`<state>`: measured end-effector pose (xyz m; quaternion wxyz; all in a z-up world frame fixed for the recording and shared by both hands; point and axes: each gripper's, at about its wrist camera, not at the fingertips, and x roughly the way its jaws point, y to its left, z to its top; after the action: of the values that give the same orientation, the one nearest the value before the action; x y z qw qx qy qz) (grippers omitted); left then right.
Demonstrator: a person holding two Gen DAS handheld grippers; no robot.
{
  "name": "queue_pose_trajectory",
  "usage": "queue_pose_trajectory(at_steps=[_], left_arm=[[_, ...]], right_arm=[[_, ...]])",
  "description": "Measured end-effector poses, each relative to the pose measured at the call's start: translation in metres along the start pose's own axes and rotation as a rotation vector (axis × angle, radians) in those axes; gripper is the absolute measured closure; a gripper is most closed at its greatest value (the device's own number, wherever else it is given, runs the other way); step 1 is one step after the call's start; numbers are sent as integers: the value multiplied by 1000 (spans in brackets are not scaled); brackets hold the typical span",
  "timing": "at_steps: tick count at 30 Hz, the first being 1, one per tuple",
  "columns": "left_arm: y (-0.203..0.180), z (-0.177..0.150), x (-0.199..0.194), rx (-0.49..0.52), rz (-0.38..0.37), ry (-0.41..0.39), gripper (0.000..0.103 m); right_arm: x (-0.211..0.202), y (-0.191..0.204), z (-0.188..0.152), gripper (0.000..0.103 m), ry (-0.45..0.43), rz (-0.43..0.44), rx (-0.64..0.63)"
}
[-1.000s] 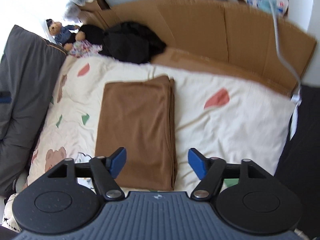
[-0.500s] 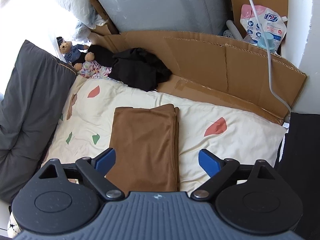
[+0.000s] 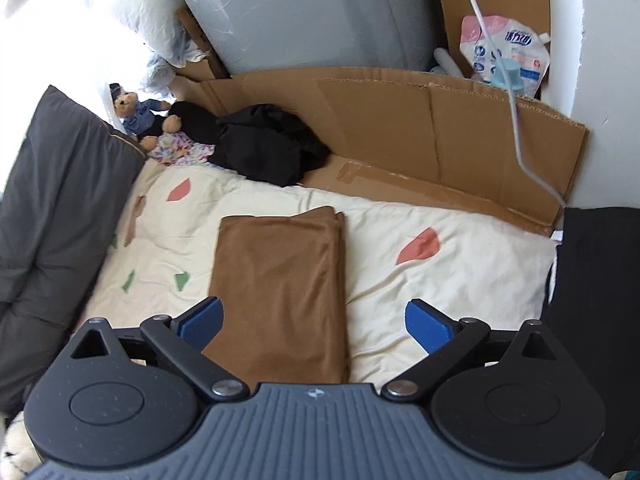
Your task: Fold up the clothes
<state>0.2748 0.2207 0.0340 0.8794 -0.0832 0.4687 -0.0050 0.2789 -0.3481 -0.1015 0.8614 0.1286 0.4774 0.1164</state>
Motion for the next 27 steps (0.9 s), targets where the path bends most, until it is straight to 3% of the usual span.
queue_pose_trajectory(at_steps=[6,14,21,27], left_arm=[[-13,-14,68,95,-30,-54,26],[-40,-34,177,130,-146,-8,27],[-46,-50,247,80,-223,49,32],[-48,-61,299,53,-285,90,32]], right_arm=[[39,4,-4,3,-20,-52,-74],[97,-5,-4,3,-11,-91,-53],[145,-14,-3,4,26,-20,-13],[184,-19,-3,19,70,85,17]])
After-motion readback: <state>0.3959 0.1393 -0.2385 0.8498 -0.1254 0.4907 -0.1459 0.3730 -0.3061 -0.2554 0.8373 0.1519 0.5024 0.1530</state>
